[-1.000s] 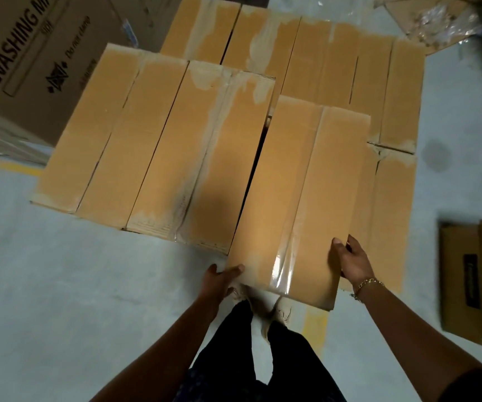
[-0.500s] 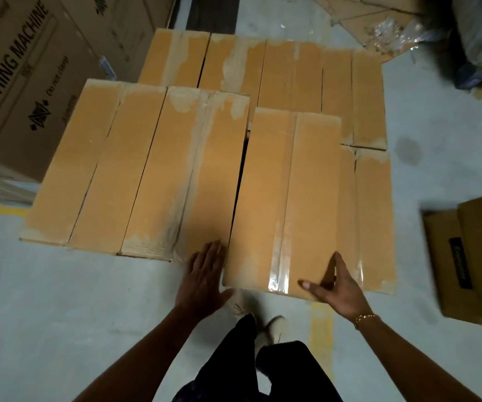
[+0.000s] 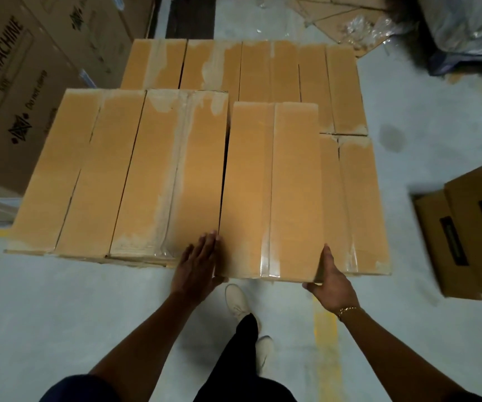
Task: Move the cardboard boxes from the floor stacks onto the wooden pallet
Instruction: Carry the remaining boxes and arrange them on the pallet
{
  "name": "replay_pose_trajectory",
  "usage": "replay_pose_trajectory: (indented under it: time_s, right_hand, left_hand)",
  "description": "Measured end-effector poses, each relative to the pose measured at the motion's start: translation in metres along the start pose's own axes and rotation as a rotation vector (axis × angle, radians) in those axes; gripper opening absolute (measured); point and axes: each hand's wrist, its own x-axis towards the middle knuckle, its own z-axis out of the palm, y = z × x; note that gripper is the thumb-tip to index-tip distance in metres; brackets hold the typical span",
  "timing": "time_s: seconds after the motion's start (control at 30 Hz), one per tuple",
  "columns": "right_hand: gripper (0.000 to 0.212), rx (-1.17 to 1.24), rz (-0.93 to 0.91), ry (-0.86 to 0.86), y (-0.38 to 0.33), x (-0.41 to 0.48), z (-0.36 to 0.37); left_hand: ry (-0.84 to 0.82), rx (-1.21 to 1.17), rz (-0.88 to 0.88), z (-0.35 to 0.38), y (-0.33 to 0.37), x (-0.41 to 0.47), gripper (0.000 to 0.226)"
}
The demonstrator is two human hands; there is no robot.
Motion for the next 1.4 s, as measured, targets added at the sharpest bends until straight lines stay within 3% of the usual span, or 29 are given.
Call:
replay_pose_trajectory:
  time_s: [0.53,0.97,1.4]
  right_hand:
    - [0.119,-0.088,-0.038,-0.014,-0.009,0.026,-0.016]
    - [0.122,-0.127,-0.020,-0.013,-0.014,0.042,-0.020]
    - [0.119,-0.147,-0.022,-0.028,-0.014,0.045,-0.021]
  left_hand:
    - [0.096,0.071,0.027,-0.011,0.002,0.013,0.096]
    - [0.089,0.110,0.045,-0.019,-0.002,0.025,0.079]
    - [0.034,0.159,0.027,-0.021,-0.003,0.026,0.076]
